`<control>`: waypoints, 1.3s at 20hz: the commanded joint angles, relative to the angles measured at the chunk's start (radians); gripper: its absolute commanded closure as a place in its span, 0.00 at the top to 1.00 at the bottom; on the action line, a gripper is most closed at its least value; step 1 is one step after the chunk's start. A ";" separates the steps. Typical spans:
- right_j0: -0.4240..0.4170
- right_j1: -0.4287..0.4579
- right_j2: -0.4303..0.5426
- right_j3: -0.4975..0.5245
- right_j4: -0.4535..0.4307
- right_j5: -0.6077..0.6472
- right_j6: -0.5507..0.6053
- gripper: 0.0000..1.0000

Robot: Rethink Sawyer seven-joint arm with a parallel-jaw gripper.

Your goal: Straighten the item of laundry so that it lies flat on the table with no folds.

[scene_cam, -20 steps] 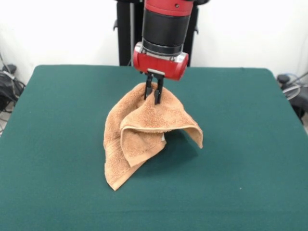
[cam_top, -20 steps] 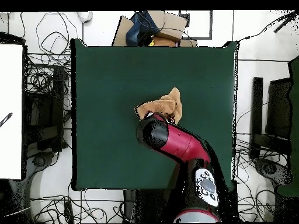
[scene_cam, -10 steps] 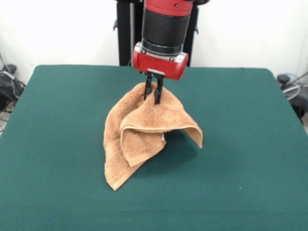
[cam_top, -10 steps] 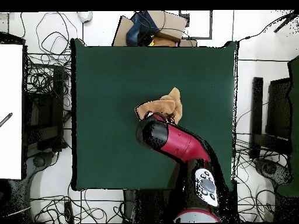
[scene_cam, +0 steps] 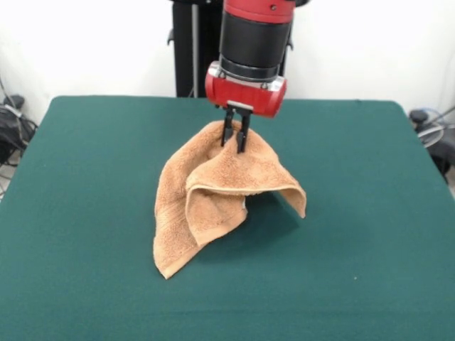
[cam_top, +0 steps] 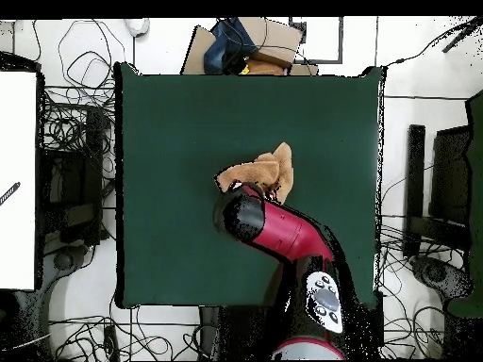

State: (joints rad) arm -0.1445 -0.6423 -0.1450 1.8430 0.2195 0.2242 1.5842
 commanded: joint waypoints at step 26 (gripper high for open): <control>-0.010 -0.118 0.025 -0.019 0.002 0.207 0.141 0.00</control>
State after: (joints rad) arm -0.1339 -0.7213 -0.1721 1.8338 0.2189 0.3429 1.5842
